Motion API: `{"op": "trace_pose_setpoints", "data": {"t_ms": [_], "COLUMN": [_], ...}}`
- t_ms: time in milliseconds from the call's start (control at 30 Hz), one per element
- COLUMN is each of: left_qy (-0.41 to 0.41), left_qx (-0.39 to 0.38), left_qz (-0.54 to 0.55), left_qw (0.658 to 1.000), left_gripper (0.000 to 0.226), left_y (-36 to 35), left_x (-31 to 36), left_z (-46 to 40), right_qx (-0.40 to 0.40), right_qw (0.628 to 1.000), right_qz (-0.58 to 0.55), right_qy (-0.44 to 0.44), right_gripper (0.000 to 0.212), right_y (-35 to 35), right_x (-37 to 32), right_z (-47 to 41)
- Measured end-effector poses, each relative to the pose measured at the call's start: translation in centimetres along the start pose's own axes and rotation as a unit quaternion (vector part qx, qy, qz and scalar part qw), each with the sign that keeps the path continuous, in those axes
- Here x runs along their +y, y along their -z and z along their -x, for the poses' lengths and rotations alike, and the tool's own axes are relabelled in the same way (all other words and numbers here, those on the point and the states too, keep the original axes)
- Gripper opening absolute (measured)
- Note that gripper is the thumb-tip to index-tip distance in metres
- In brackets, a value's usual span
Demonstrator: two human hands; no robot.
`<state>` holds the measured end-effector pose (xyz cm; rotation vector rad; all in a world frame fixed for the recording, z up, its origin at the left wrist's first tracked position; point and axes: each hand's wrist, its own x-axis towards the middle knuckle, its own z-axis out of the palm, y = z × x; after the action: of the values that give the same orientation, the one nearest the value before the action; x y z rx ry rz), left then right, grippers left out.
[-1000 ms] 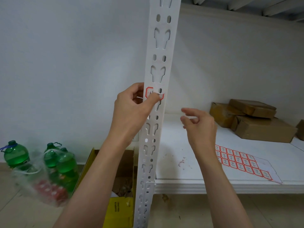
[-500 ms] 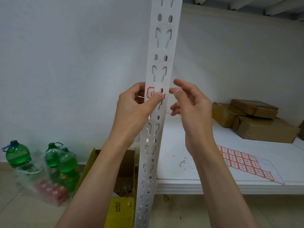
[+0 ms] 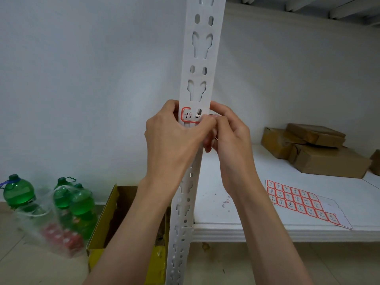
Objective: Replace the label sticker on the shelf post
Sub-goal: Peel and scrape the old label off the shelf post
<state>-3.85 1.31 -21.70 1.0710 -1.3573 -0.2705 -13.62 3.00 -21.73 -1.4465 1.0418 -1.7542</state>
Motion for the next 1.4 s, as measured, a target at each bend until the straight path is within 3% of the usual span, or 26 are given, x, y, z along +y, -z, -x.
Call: {"op": "trace_pose_setpoints", "data": {"t_ms": [1400], "left_qy": [0.02], "left_qx": [-0.047], "left_qz": [0.038], "left_qw": [0.998], "left_gripper": [0.027], "left_y": [-0.3], "left_x": [0.15], "left_z": [-0.31], "right_qx": [-0.016], "right_qw": [1.0], "right_qz": [-0.021], "right_qy": [-0.003], "right_gripper": [0.033], "right_y": [-0.24], "right_x": [-0.24], "right_z": [0.15]}}
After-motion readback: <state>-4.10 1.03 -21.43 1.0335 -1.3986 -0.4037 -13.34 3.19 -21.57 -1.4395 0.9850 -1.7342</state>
